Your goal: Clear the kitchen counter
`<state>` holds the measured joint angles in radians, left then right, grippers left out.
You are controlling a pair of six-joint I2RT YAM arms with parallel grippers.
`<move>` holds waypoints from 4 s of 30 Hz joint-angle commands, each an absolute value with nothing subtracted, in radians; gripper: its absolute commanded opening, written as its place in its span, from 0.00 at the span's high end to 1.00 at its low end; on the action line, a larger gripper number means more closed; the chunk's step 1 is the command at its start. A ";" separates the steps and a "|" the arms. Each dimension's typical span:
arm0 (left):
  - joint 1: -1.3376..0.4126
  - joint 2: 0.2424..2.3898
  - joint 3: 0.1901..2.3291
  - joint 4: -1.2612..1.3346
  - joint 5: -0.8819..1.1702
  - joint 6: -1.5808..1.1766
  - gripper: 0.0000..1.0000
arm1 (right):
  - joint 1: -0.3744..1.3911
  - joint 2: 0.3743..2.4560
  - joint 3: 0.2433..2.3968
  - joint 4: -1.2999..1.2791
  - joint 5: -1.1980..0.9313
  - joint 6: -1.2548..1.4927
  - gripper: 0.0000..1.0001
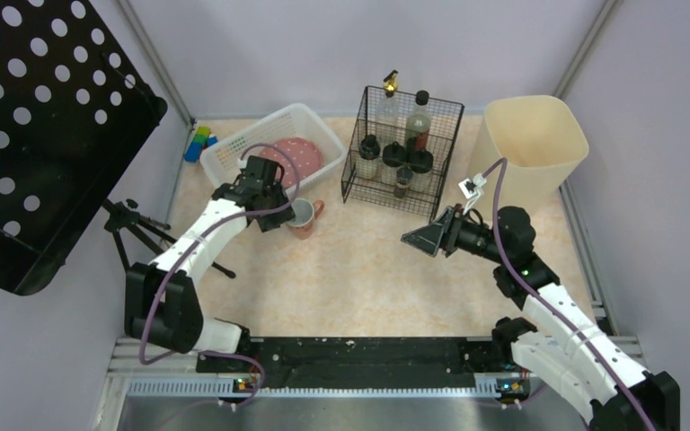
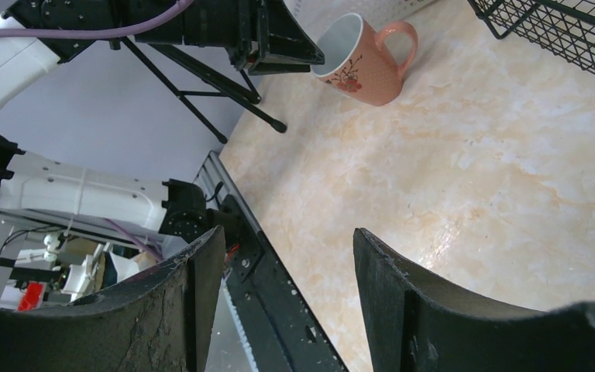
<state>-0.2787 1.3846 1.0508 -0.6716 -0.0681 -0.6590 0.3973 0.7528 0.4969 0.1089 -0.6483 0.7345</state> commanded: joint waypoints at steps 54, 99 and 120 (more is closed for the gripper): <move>-0.144 1.626 1.677 -0.843 -0.375 -0.456 1.00 | 0.451 0.771 0.467 0.218 -0.636 0.735 0.39; 0.047 1.810 1.578 -0.864 -0.270 -0.491 1.00 | 0.456 0.771 0.404 0.308 -0.659 0.771 0.39; 0.051 1.825 1.583 -0.926 -0.218 -0.518 0.54 | 0.458 0.742 0.407 0.285 -0.656 0.776 0.39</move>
<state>0.0452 1.8679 1.5749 -0.9009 -0.2173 -0.5072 0.4435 0.7605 0.3996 0.2462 -0.6510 0.7715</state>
